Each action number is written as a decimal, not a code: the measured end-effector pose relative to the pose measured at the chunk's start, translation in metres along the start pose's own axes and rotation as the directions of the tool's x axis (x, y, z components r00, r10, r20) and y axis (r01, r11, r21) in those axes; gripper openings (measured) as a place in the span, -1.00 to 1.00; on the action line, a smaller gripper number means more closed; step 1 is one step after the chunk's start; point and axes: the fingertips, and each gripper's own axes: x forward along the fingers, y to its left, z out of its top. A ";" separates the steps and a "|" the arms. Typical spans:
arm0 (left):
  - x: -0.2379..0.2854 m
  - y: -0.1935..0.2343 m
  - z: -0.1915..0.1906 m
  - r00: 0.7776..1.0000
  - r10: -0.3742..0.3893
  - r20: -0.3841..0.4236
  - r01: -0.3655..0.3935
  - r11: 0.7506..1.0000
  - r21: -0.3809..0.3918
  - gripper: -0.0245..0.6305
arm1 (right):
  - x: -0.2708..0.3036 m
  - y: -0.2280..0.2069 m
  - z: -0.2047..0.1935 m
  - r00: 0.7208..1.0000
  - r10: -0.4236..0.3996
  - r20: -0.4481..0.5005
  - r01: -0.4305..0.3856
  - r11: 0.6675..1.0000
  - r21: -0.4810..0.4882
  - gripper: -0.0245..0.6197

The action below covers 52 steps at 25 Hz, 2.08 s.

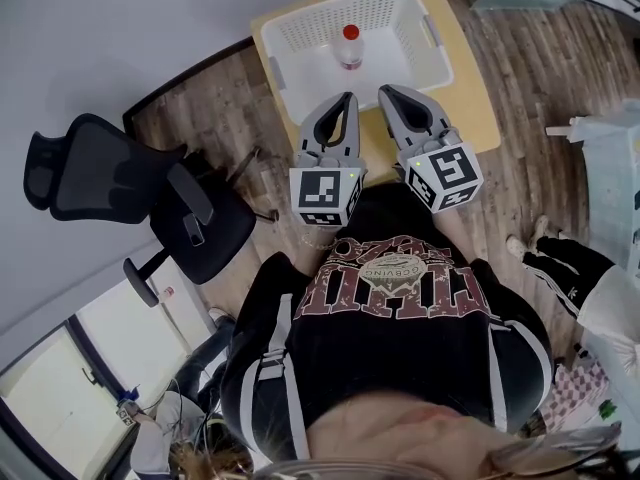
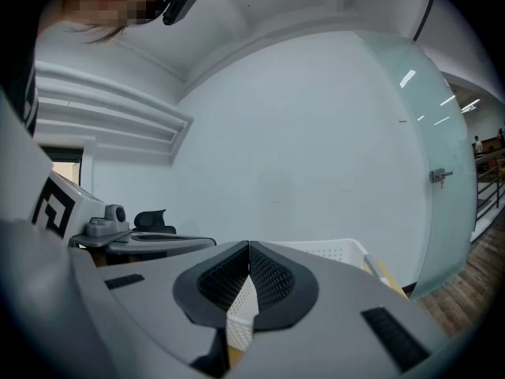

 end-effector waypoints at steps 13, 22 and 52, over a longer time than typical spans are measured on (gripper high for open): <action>0.017 0.003 0.007 0.997 0.082 -0.004 -0.082 0.997 -0.012 -0.78 | 0.012 -0.024 0.007 0.998 0.053 -0.046 -0.054 0.998 -0.023 -0.87; 0.030 0.015 0.008 0.992 0.126 -0.009 -0.126 0.992 -0.023 -0.78 | 0.029 -0.038 0.008 0.995 0.077 -0.069 -0.080 0.996 -0.034 -0.87; 0.043 0.066 0.003 0.969 0.245 -0.038 -0.247 0.967 -0.060 -0.78 | 0.130 -0.062 -0.030 0.941 0.176 -0.289 -0.216 0.969 -0.116 -0.60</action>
